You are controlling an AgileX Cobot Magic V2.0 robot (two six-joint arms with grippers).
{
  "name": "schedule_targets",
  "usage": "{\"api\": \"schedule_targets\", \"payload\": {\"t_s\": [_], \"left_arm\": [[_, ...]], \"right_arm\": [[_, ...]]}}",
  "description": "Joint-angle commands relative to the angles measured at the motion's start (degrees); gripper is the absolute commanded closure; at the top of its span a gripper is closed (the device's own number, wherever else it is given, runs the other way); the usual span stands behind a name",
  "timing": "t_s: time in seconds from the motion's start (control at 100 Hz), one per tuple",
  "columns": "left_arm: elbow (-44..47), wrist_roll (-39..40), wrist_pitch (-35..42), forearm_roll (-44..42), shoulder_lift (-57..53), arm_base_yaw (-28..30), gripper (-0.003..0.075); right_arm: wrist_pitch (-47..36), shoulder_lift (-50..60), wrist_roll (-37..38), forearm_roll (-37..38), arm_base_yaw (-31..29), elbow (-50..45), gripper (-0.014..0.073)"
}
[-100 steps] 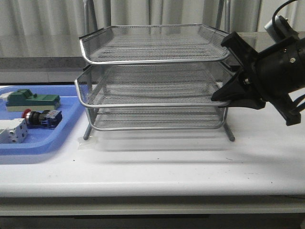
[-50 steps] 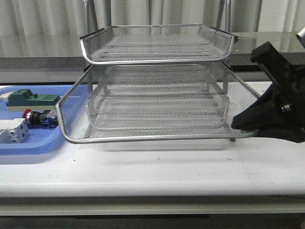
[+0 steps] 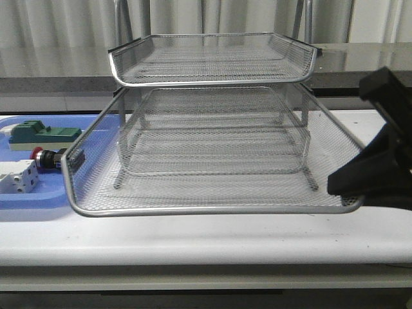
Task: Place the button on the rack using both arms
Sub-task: 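Release the middle tray and withdraw the right gripper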
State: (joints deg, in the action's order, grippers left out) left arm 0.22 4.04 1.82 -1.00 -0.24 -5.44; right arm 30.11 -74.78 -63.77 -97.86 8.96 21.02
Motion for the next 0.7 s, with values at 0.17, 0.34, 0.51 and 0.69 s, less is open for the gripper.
{"api": "schedule_targets", "payload": {"t_s": [0.17, 0.34, 0.51, 0.69], "left_arm": [[1.94, 0.45, 4.32, 0.37, -1.8, 0.07, 0.0741], [1.94, 0.45, 4.32, 0.37, -1.8, 0.07, 0.0741], [1.94, 0.45, 4.32, 0.37, -1.8, 0.07, 0.0741], [1.94, 0.45, 4.32, 0.37, -1.8, 0.07, 0.0741]], "right_arm": [[1.02, 2.55, -4.66, 0.52, -0.1, 0.4, 0.0153], [0.97, 7.46, -5.37, 2.29, -0.15, 0.4, 0.0158], [-0.95, 13.77, -1.22, 9.31, -0.15, 0.45, 0.0158], [-2.23, 18.72, 12.21, 26.11, -0.15, 2.99, 0.0159]]}}
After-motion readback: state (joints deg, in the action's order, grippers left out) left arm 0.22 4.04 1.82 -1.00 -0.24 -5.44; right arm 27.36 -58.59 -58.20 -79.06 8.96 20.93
